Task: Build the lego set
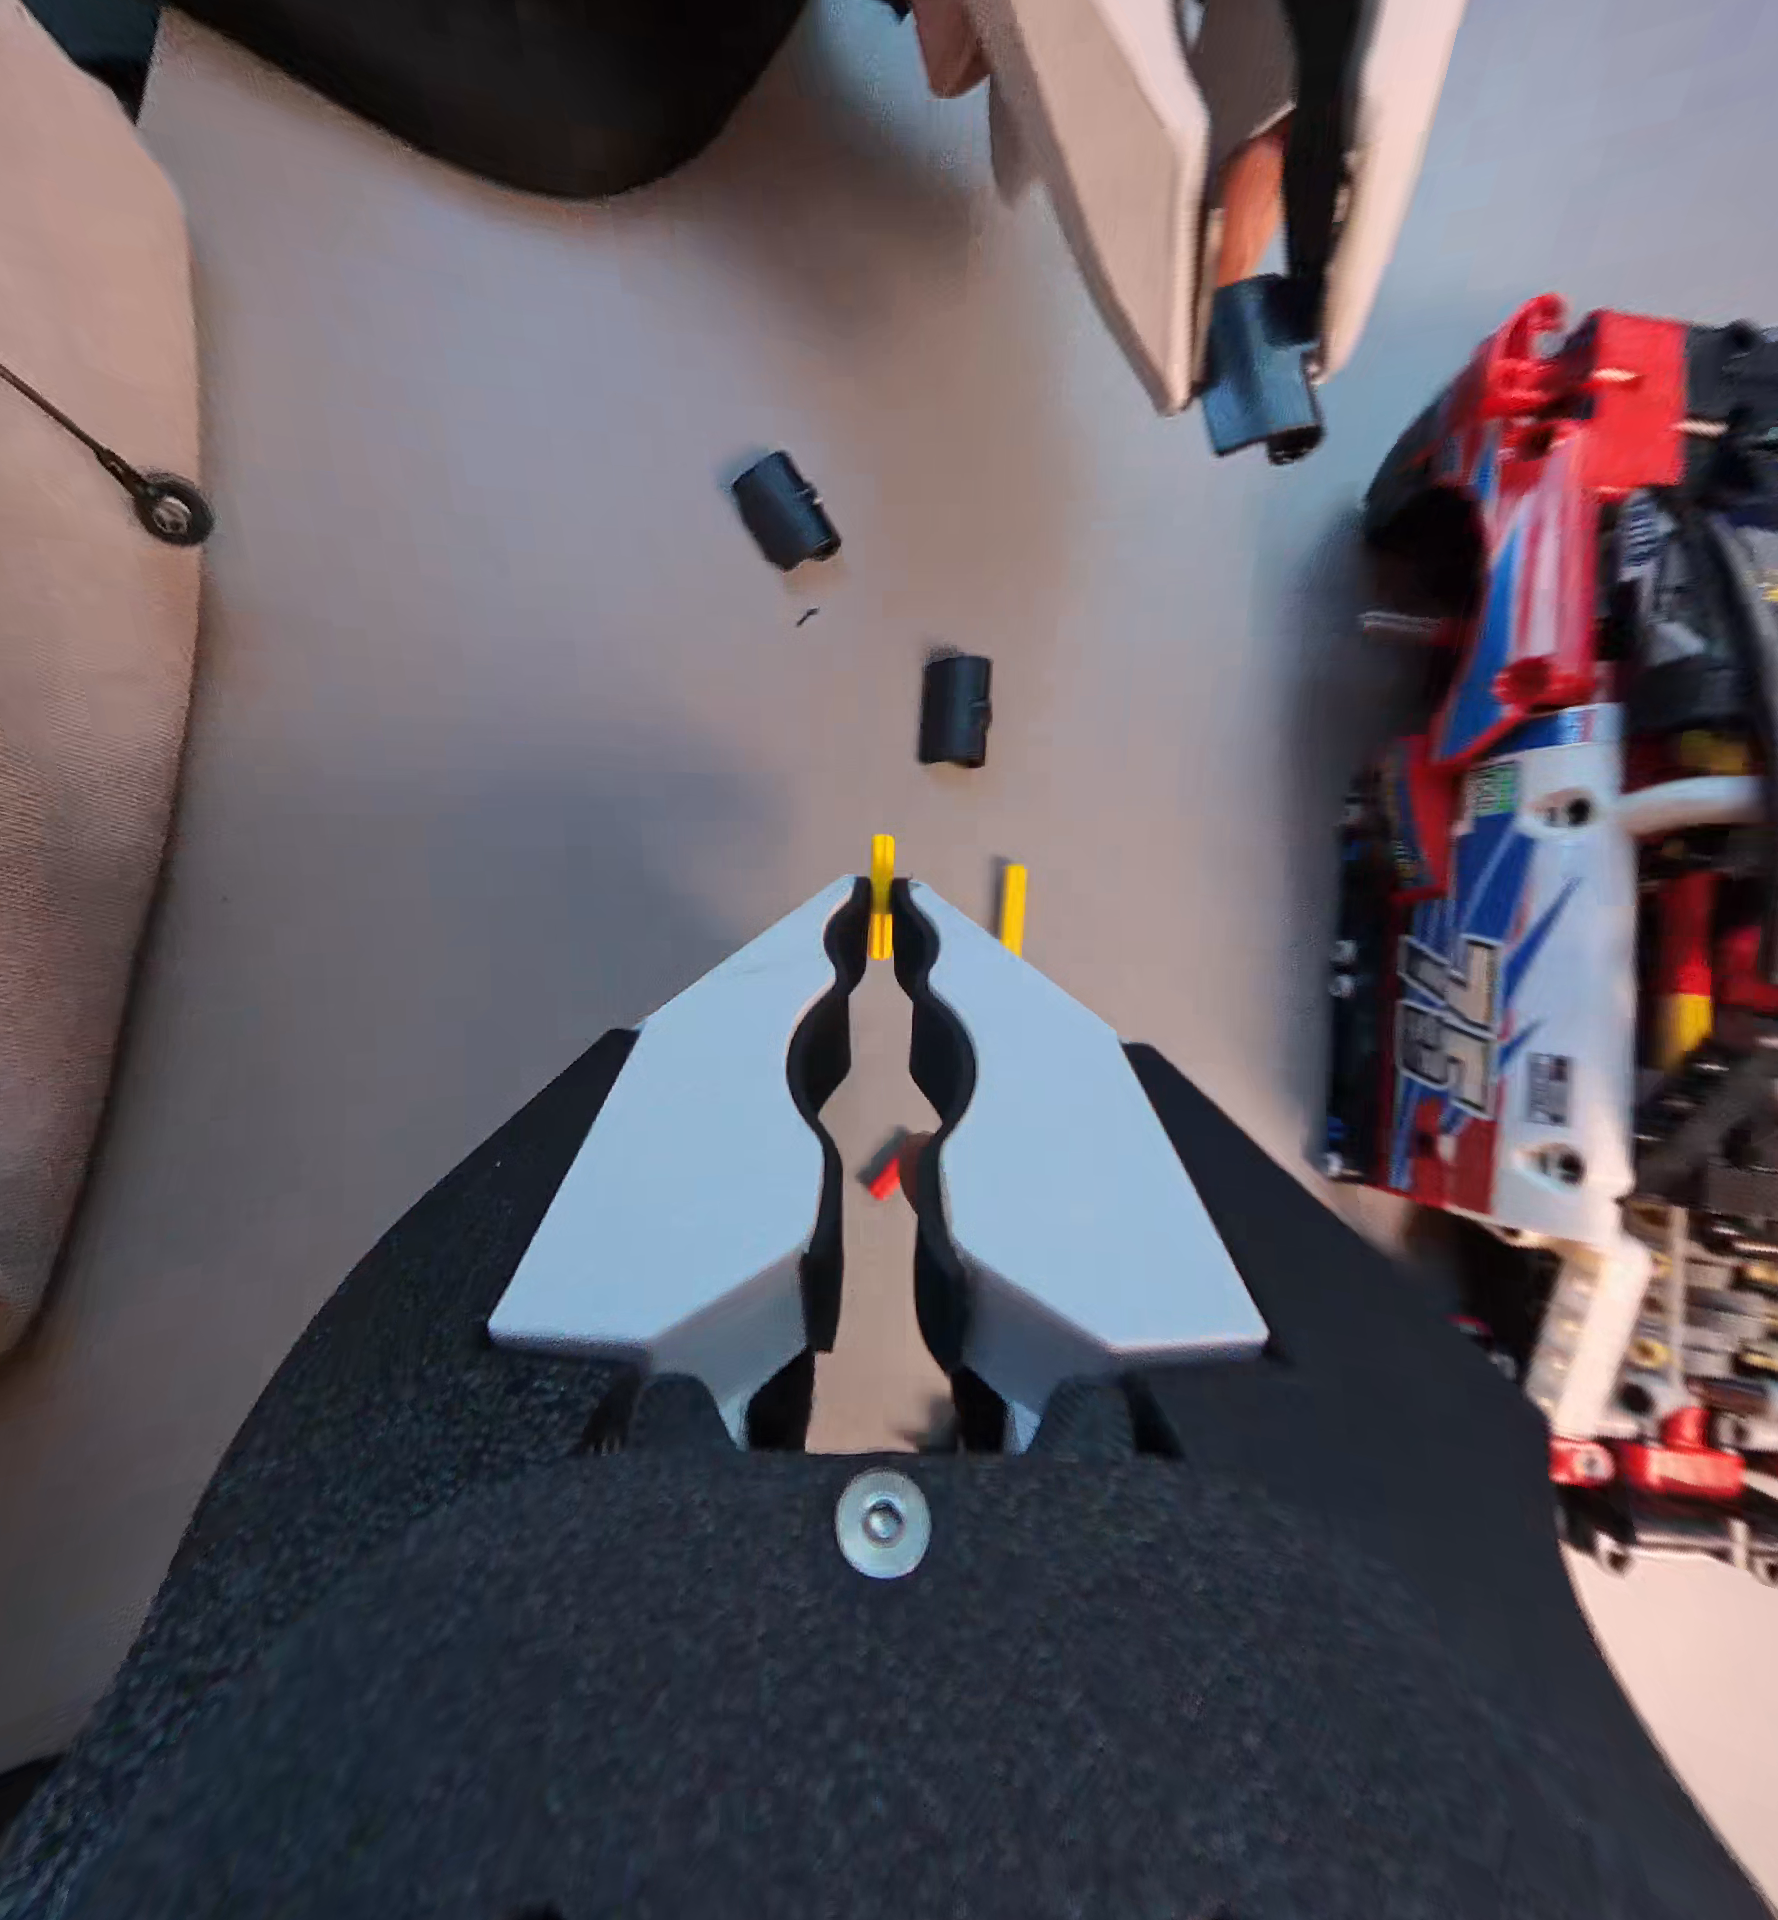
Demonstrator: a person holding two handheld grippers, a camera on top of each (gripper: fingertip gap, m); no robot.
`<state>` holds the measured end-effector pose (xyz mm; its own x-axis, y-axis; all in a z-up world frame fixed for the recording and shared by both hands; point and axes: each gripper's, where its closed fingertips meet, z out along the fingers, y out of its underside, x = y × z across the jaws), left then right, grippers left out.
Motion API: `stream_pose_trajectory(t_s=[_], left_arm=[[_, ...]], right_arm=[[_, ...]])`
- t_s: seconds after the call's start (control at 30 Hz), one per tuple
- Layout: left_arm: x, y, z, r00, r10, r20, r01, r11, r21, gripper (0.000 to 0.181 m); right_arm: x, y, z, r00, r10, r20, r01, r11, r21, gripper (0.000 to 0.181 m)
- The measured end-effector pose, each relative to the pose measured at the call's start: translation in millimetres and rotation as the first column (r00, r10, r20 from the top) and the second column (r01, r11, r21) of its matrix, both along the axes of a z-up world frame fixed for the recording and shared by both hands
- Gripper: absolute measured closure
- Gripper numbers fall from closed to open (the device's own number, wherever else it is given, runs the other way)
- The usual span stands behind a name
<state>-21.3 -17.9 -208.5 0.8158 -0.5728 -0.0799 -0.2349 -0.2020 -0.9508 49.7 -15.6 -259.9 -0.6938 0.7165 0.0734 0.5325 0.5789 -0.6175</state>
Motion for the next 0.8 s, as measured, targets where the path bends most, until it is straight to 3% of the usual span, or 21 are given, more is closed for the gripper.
stream_pose_trajectory(t_s=[0.37,0.8], left_arm=[[49.6,-16.2,-34.7,0.975,-0.194,-0.104,0.177,0.972,-0.156,0.167],[55.7,-18.6,-42.4,0.969,-0.230,-0.087,0.211,0.959,-0.187,0.167]], right_arm=[[9.0,-15.8,-25.6,1.000,-0.001,0.018,0.000,0.999,0.053,0.176],[16.8,-15.5,-26.0,1.000,0.010,0.007,-0.010,1.000,0.027,0.179]])
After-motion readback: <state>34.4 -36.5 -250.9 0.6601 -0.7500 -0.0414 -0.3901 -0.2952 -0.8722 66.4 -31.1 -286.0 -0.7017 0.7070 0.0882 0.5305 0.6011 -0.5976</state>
